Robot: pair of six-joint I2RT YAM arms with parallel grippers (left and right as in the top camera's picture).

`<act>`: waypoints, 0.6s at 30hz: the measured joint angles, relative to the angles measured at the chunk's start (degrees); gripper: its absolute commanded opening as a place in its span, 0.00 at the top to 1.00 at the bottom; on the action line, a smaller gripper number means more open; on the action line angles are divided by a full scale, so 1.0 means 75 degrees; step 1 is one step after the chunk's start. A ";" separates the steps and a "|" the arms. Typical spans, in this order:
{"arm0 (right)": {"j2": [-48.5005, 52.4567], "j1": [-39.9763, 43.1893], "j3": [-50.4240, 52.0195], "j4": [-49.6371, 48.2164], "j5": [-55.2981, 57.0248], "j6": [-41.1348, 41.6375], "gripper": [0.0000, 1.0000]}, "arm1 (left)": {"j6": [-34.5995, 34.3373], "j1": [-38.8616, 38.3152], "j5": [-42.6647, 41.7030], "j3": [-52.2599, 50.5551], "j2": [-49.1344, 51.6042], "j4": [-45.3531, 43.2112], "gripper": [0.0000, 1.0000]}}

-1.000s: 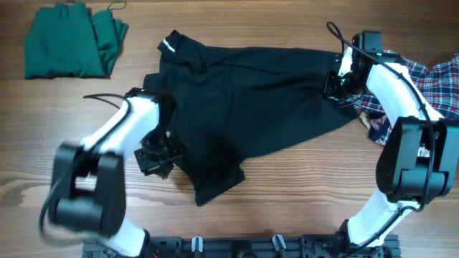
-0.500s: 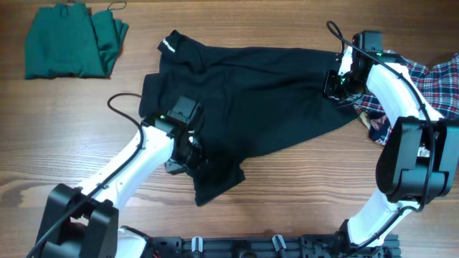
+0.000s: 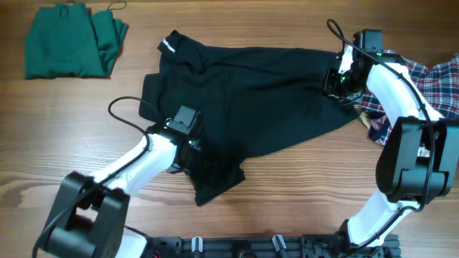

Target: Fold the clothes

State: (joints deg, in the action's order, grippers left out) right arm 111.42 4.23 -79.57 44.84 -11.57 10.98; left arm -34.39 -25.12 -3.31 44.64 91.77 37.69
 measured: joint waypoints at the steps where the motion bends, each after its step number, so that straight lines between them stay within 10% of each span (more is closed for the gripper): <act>1: 0.0000 0.0000 0.0000 0.0000 0.0000 0.0000 0.84 | -0.0041 0.0000 0.0015 0.0050 0.0058 0.0035 0.96; 8: 0.0000 0.0000 0.0000 0.0009 0.0000 0.0000 0.84 | -0.0318 0.0256 -0.0114 0.0353 0.0353 0.0784 0.96; 18: 0.0000 0.0000 0.0000 0.0140 0.0000 0.0000 0.84 | -0.0906 0.3223 -0.0836 0.0221 0.0440 0.1920 0.96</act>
State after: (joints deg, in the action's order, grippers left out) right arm 111.42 4.23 -79.57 45.89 -11.57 10.98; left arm -41.19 -0.95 -9.58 46.30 95.07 52.10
